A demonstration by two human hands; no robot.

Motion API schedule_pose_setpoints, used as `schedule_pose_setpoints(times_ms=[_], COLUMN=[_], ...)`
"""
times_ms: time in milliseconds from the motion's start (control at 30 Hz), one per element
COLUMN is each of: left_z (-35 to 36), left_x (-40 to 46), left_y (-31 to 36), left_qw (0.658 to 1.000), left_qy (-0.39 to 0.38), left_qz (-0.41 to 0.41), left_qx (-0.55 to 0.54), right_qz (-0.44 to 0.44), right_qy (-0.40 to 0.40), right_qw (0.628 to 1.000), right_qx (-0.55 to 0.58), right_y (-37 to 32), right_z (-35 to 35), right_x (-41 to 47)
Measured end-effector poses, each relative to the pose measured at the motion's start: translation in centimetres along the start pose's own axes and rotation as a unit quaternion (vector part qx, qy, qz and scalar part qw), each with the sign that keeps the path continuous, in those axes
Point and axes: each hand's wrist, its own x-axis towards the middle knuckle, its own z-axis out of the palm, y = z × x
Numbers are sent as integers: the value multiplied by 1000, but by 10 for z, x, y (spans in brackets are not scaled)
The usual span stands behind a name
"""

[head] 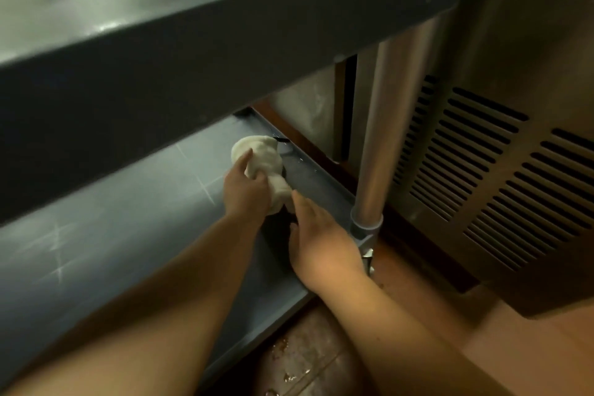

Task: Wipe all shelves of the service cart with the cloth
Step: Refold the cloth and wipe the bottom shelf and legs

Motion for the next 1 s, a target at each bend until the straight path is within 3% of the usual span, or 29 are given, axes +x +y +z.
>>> schedule_pose_setpoints(times_ms=[100,233,400,567,733,1000], left_z=[5,13,28,37,48,27], left_x=[25,49,73,87,86,57], left_y=[2,5,5,6,9,23], left_qw=[1000,999,988,950,946,914], left_qy=[9,17,-52,-106,-98,-171], left_qz=[22,32,52,85,119,171], left_qx=[-2,18,133,280,286,324], right_qz=[-17,-38,-46,-46,-37,-28], right_qy=[16,29,51,71,70,88], right_qw=[996,996,994,994,996,994], right_qx=[-81,-80,-89,-69,-51,-61], right_y=[1,8,8,8,2,1], right_z=[14,21,20,24,23,32], right_x=[-6,-9,-10,-15,-19,-16])
